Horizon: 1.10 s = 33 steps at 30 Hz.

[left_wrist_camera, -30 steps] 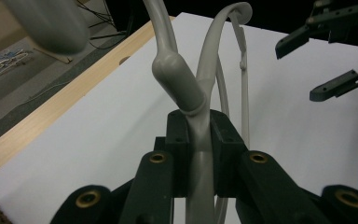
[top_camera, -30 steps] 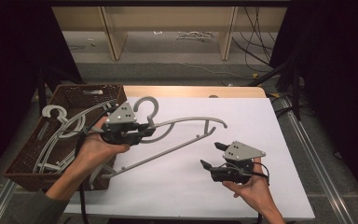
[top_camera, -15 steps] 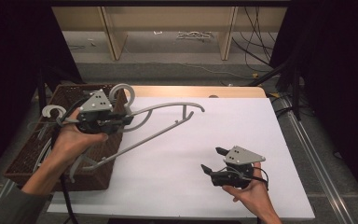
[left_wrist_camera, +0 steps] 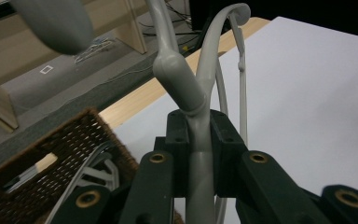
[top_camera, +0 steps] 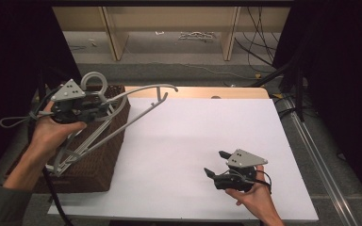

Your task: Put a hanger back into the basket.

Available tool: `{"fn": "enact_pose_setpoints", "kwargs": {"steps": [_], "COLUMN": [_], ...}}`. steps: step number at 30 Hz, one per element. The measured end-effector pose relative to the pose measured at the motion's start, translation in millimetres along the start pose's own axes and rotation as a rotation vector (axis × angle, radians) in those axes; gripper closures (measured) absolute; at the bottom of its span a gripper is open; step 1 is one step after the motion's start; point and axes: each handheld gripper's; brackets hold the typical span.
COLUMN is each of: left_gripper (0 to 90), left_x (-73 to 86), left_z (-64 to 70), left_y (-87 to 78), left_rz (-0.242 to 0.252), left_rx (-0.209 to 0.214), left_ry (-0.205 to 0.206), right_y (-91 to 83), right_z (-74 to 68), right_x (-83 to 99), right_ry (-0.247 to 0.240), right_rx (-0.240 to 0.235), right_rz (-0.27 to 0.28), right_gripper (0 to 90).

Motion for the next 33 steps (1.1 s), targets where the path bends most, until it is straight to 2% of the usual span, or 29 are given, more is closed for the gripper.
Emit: {"fn": "enact_pose_setpoints", "kwargs": {"steps": [3,4,6,8,9,11,12,13,15,17,18,19,20,28,29,33], "left_gripper": [79.8,79.8,79.8,79.8,79.8,79.8,79.8,79.8,79.8,79.8,79.8,79.8,79.8,79.8,79.8,79.8], "left_x": [5.4,5.4,10.8,12.5,15.4,19.1,19.1,23.6,29.6,34.8,34.8,39.8,42.6,65.5,71.8,83.0], "left_z": [-12.9,-12.9,-25.7,-29.8,-37.9,-44.6,-44.6,-52.6,-60.6,-67.2,-67.2,-73.0,-76.0,-93.2,-96.9,-102.9], "left_y": [-1.7,-1.7,-6.8,-8.4,-12.1,-15.8,-15.8,-19.1,-21.7,-24.4,-24.4,-26.8,-27.9,-29.4,-29.3,-29.6], "left_rz": [0.012,0.012,0.026,0.030,0.033,0.037,0.037,0.038,0.046,0.036,0.036,0.028,0.027,0.018,0.016,0.015], "left_rx": [-0.026,-0.026,-0.056,-0.067,-0.088,-0.119,-0.119,-0.144,-0.164,-0.192,-0.192,-0.222,-0.232,-0.258,-0.271,-0.276], "left_ry": [-0.016,-0.016,-0.042,-0.049,-0.040,-0.045,-0.045,-0.054,-0.078,-0.082,-0.082,-0.080,-0.084,-0.102,-0.121,-0.139], "right_y": [-1.1,-1.2,-1.0,-0.8,0.8,0.9,0.9,1.2,1.4,1.6,0.9,1.0,1.2,2.0,1.7,2.9], "right_z": [0.0,0.3,0.9,1.1,1.0,0.7,0.7,0.1,0.2,0.2,0.6,0.5,0.4,-0.2,0.0,0.5], "right_x": [-0.5,-0.4,0.6,1.0,1.9,2.2,2.2,2.5,1.9,2.3,2.2,2.1,2.0,1.9,2.5,3.4], "right_ry": [-0.006,-0.003,0.001,0.003,-0.001,0.001,0.001,0.000,0.001,-0.005,-0.004,0.002,0.005,0.000,0.001,0.001], "right_rx": [-0.002,-0.002,0.001,-0.001,0.002,-0.003,-0.003,-0.006,-0.003,-0.001,-0.002,-0.004,-0.004,-0.003,-0.006,-0.010], "right_rz": [0.002,0.004,0.001,-0.005,-0.002,-0.010,-0.010,-0.017,-0.012,-0.005,-0.013,-0.016,-0.017,-0.008,-0.020,-0.027], "right_gripper": [26.0,26.0,26.0,26.0,26.0,26.0,26.0,26.0,26.0,26.0,26.0,26.0,26.0,26.0,26.0,26.0]}}
Point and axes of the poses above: each handheld gripper's, and its own axes: y roughly forward along the jaws, x roughly out of its underside, z roughly to its right, and after that the axes turned 11 degrees about z, right-handed
